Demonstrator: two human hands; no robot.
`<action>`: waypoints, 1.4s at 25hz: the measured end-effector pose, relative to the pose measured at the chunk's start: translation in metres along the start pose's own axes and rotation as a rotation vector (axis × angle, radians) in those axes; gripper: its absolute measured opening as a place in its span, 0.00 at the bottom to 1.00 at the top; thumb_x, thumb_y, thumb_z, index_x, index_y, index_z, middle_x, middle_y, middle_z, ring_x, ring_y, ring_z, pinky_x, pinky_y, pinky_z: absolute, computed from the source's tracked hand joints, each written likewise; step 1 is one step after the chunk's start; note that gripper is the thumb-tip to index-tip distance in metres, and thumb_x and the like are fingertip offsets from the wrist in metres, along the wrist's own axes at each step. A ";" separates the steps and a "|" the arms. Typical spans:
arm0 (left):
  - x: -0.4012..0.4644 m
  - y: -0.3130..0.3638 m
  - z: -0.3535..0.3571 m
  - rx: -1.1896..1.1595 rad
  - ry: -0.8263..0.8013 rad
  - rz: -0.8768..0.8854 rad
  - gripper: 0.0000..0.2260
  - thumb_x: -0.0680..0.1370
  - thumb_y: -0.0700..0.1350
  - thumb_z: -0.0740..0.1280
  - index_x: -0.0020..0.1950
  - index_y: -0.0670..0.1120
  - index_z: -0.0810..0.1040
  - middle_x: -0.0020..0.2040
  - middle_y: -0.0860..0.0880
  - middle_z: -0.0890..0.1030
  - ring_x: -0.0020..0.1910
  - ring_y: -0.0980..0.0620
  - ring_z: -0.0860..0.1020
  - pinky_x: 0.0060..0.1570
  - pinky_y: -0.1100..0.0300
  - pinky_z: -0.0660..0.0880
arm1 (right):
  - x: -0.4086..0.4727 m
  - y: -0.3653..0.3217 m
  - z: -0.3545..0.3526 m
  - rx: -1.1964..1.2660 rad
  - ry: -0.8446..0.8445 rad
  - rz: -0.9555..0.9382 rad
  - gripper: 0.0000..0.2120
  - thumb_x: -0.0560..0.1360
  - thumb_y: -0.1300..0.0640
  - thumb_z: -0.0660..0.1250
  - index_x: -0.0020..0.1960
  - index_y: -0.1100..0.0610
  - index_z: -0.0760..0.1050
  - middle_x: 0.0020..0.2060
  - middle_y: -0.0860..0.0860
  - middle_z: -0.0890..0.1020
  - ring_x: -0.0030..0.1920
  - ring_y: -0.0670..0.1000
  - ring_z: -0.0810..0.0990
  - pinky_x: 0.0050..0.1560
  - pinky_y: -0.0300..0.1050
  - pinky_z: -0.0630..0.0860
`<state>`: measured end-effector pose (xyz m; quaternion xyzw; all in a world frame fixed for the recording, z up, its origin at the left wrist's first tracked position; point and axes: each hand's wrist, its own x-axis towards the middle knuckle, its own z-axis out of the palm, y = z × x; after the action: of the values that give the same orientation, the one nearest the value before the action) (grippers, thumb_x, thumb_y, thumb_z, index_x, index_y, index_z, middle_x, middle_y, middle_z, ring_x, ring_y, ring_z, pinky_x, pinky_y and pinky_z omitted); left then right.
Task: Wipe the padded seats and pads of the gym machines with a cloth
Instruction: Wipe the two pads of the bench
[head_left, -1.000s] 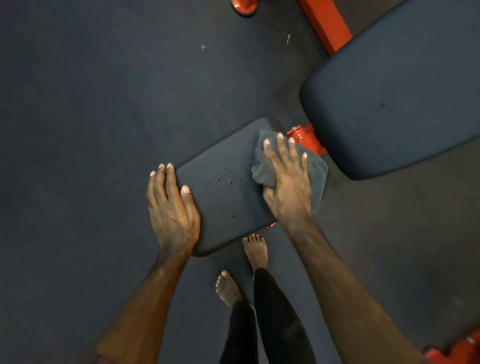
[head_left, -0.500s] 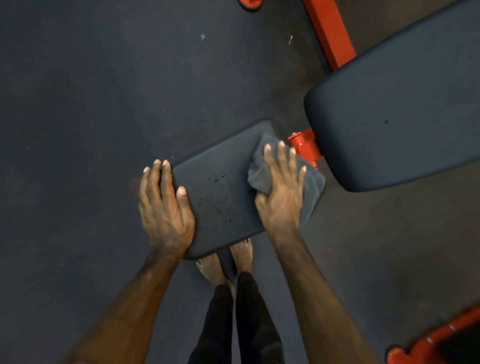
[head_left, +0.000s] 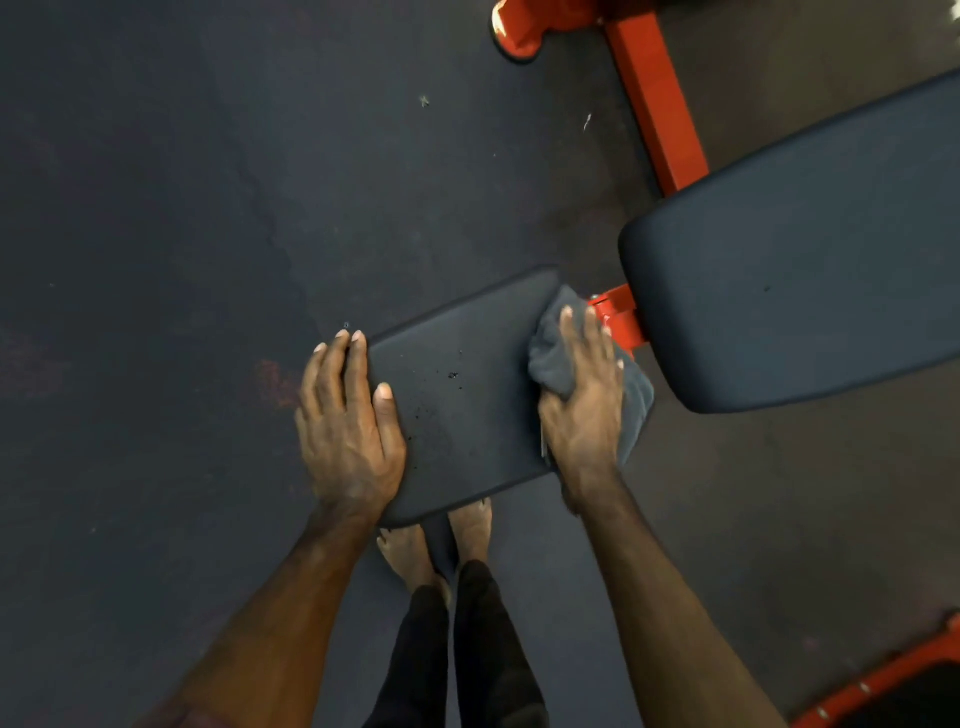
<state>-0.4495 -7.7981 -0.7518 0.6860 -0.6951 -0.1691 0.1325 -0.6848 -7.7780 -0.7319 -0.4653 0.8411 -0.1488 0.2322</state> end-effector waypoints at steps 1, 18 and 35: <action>0.000 0.000 0.000 -0.002 -0.008 -0.009 0.26 0.87 0.51 0.54 0.85 0.45 0.61 0.84 0.47 0.62 0.83 0.44 0.59 0.76 0.44 0.64 | -0.020 -0.001 0.003 -0.097 -0.031 -0.051 0.46 0.66 0.58 0.60 0.84 0.47 0.58 0.85 0.50 0.55 0.85 0.56 0.50 0.83 0.65 0.49; 0.000 -0.002 0.003 -0.005 -0.020 -0.024 0.25 0.86 0.50 0.57 0.83 0.45 0.63 0.82 0.46 0.64 0.81 0.43 0.61 0.71 0.41 0.67 | 0.059 0.011 -0.007 0.108 -0.097 -0.327 0.40 0.69 0.67 0.65 0.81 0.53 0.68 0.81 0.52 0.65 0.83 0.56 0.60 0.81 0.62 0.59; 0.000 -0.003 0.002 -0.014 -0.010 -0.040 0.26 0.86 0.50 0.57 0.84 0.47 0.62 0.83 0.48 0.63 0.82 0.45 0.61 0.73 0.42 0.67 | -0.014 -0.016 0.025 -0.240 -0.145 -0.477 0.45 0.70 0.56 0.72 0.84 0.46 0.59 0.85 0.48 0.54 0.85 0.55 0.48 0.82 0.66 0.48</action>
<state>-0.4477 -7.7976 -0.7544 0.6981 -0.6807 -0.1798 0.1303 -0.6542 -7.7749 -0.7419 -0.6839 0.7005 -0.0650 0.1932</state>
